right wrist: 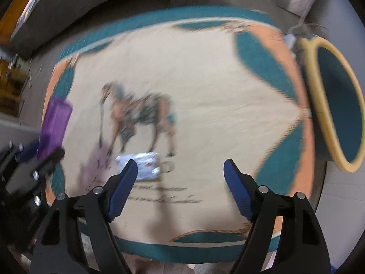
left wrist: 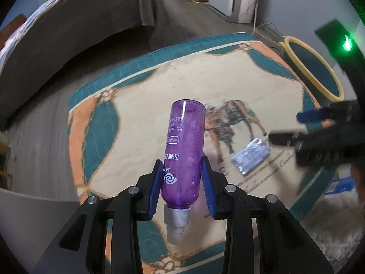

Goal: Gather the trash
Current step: 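Grasp the purple spray bottle with left gripper while right grasps silver medicine sachet, then carry the silver sachet over the bin with the right gripper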

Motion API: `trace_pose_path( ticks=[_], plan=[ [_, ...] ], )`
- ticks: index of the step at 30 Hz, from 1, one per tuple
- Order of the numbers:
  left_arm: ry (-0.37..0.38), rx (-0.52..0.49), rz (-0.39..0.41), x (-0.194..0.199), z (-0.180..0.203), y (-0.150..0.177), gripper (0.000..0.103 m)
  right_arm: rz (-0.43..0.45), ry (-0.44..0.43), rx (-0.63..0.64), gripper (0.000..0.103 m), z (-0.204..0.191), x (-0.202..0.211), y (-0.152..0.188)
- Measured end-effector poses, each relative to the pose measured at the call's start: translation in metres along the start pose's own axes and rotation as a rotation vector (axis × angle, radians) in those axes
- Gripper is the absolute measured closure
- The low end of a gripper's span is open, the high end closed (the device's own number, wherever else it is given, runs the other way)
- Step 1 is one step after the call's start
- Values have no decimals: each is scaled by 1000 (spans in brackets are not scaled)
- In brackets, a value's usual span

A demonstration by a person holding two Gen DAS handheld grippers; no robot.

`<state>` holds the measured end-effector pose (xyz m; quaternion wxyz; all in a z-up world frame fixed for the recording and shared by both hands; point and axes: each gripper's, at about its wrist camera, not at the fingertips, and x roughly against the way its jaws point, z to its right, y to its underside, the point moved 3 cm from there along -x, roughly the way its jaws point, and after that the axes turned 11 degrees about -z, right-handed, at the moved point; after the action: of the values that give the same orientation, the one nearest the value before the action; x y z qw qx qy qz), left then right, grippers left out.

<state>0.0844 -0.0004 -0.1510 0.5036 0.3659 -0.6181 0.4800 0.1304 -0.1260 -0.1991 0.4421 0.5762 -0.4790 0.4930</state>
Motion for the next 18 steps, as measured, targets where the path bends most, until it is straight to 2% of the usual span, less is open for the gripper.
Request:
trace_pose_path(
  ticks=[7,10,16,18],
  plan=[
    [8,31,-1,3,-19,10,67,-49,30,53,28,-36,-24,0],
    [8,33,-7,1,-22,12,67,-67,47,62,45,-42,-33,-2],
    [10,34,-4,0,-24,9,67,-48,54,69,51,-43,-30,-4],
    [9,32,4,2,-21,7,67,-39,28,46,53,-38,-24,-5]
  ],
)
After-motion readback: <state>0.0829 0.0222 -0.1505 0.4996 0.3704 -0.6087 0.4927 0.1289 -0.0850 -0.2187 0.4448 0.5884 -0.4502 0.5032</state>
